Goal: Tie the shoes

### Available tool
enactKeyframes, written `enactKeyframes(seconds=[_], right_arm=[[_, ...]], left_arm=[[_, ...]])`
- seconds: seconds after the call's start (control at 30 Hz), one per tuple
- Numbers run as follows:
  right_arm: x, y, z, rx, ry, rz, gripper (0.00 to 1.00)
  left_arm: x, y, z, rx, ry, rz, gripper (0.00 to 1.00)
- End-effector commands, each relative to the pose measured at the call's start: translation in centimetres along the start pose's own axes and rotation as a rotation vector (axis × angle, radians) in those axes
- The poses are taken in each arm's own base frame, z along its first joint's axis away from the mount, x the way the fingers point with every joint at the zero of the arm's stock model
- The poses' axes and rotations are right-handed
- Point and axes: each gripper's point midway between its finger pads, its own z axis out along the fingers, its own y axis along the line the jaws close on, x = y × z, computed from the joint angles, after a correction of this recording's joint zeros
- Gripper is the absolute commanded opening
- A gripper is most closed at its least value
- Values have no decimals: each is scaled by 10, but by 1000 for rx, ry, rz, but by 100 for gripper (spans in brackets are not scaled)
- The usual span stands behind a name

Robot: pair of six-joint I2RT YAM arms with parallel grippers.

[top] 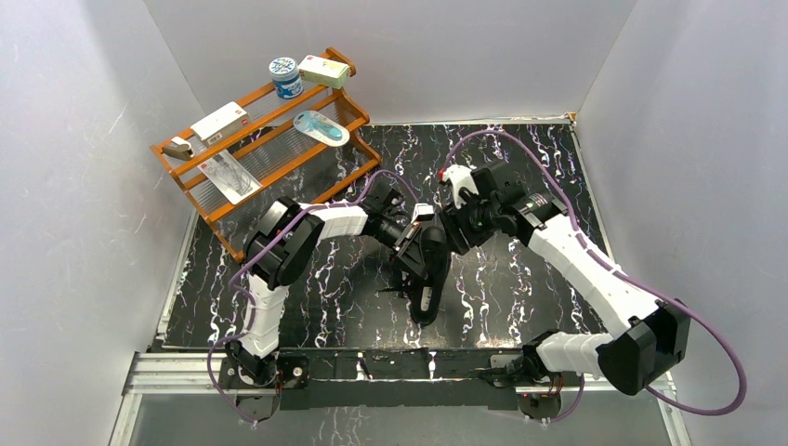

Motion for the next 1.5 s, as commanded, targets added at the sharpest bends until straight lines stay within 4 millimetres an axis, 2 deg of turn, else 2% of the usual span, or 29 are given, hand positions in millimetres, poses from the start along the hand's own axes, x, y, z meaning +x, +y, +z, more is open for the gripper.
enactKeyframes(seconds=[0.0,0.03,0.13,0.2,0.4,0.5,0.63,0.73,0.87,1.17,1.47], right_arm=[[11,34,7,-267,-50,-324,60],[15,46,5,-330,-86,-400,58],[1,63,2,-369,-276,-585,56],[1,71,0,-405,-350,-678,51],[17,82,12,-501,-343,-689,41],[22,78,22,-482,-344,-697,40],[19,68,33,-415,-375,-681,38],[22,62,38,-377,-378,-669,41],[27,64,43,-387,-404,-667,46],[15,53,57,-317,-422,-638,49],[18,47,68,-305,-397,-670,48]], left_arm=[[5,-14,-2,59,28,5,0],[5,-13,-2,58,28,5,0],[3,-11,-1,56,28,-6,0],[2,-10,-1,51,25,-7,0],[-3,-18,-1,60,27,-1,0],[-4,-21,-1,68,31,2,0],[-4,-19,-1,67,30,-8,0],[-2,-18,-1,67,33,-19,0],[-2,-20,-1,69,34,-19,0],[-1,-28,2,91,56,-9,0],[3,-28,5,100,69,-11,0]])
